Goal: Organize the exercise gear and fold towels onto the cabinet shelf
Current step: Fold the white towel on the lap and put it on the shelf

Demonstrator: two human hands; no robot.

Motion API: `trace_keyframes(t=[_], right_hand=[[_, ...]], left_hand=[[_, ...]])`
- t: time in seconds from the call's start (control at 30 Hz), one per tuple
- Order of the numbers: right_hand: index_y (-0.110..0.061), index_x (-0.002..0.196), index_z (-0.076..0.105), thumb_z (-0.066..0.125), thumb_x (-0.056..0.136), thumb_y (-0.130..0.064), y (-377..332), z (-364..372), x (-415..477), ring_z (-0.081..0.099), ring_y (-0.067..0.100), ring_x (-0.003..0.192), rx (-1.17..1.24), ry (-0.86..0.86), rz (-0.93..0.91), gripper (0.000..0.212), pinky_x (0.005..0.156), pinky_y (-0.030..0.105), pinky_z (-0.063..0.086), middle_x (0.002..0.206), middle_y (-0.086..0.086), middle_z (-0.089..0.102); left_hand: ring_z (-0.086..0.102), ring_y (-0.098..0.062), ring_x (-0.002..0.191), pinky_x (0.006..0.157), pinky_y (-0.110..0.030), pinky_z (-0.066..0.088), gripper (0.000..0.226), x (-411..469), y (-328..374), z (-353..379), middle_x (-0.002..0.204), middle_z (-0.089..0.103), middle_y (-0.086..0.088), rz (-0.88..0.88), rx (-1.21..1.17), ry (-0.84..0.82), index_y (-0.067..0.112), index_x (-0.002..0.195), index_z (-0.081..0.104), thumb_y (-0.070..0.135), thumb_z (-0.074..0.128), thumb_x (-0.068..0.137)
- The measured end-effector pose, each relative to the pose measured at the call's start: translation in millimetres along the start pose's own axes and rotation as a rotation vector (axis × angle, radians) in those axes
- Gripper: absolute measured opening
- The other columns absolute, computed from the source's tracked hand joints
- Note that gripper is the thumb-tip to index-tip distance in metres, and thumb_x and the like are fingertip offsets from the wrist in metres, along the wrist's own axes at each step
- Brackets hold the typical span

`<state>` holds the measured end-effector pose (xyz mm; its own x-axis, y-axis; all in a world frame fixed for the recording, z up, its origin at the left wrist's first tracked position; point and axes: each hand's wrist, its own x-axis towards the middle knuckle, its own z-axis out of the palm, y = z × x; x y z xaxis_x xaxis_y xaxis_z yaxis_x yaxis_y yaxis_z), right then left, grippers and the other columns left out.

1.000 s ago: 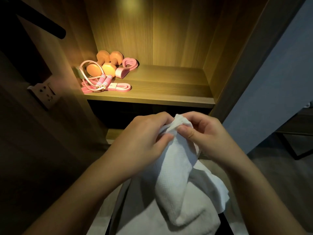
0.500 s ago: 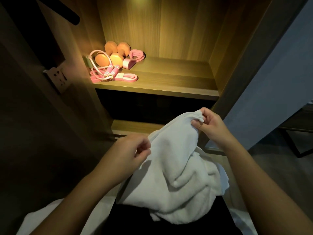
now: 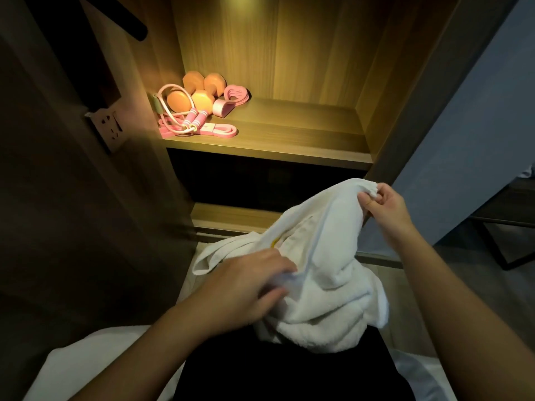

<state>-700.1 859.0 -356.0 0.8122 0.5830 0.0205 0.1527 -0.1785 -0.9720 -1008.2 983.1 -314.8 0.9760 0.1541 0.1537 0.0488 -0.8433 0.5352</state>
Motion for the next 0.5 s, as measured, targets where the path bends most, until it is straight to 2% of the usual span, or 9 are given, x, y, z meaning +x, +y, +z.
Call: trace_keyframes(t=[0.1,0.17,0.27,0.33,0.43,0.5], right_hand=[[-0.008,0.105,0.060,0.065,0.091,-0.024,5.6,-3.5,0.9,0.061,0.020,0.089,-0.051,0.034,0.013,0.022,0.084,0.039,0.052,0.095,0.006,0.066],[-0.009,0.104,0.060,0.066,0.091,-0.025,6.7,-2.2,0.3,0.062,0.019,0.088,-0.069,0.035,0.015,0.021,0.085,0.040,0.053,0.094,0.002,0.066],[-0.018,0.099,0.060,0.066,0.090,-0.025,6.9,-0.4,-0.4,0.064,0.015,0.087,-0.079,0.030,0.011,0.012,0.086,0.039,0.054,0.092,-0.004,0.066],[-0.019,0.099,0.060,0.066,0.090,-0.026,6.7,-0.1,-1.0,0.064,0.018,0.090,-0.083,0.022,-0.001,0.012,0.085,0.038,0.055,0.094,-0.002,0.066],[-0.019,0.101,0.060,0.066,0.090,-0.026,5.0,0.9,-3.0,0.065,0.017,0.091,-0.088,0.001,-0.027,0.015,0.077,0.027,0.057,0.098,-0.001,0.067],[-0.023,0.099,0.060,0.066,0.089,-0.025,1.3,2.6,-5.1,0.066,0.010,0.086,-0.082,-0.021,-0.047,0.012,0.069,0.017,0.054,0.097,-0.004,0.067]], left_hand=[[0.051,-0.001,0.100,0.094,-0.025,0.040,0.033,2.0,1.3,1.9,0.106,0.062,0.015,0.049,-0.023,-0.198,0.029,0.118,0.063,0.028,0.045,0.091],[0.053,-0.005,0.101,0.097,-0.026,0.037,0.042,8.2,2.6,2.7,0.105,0.067,0.010,0.012,-0.031,-0.292,0.027,0.116,0.068,0.022,0.039,0.085],[0.055,-0.010,0.101,0.094,-0.028,0.043,0.035,15.6,2.0,4.3,0.106,0.066,0.003,-0.123,-0.071,-0.297,0.015,0.102,0.073,0.006,0.044,0.084],[0.054,-0.012,0.110,0.098,-0.024,0.040,0.033,18.6,-2.6,6.3,0.116,0.060,0.003,-0.193,-0.011,-0.279,0.011,0.103,0.074,0.000,0.046,0.089],[0.054,-0.015,0.112,0.099,-0.027,0.043,0.029,20.9,-6.5,8.9,0.126,0.051,0.005,-0.309,0.043,-0.284,0.019,0.118,0.067,0.011,0.053,0.094],[0.055,-0.015,0.108,0.095,-0.034,0.047,0.045,23.4,-5.9,12.2,0.131,0.046,0.007,-0.417,0.018,-0.281,0.024,0.131,0.050,0.020,0.063,0.089]])
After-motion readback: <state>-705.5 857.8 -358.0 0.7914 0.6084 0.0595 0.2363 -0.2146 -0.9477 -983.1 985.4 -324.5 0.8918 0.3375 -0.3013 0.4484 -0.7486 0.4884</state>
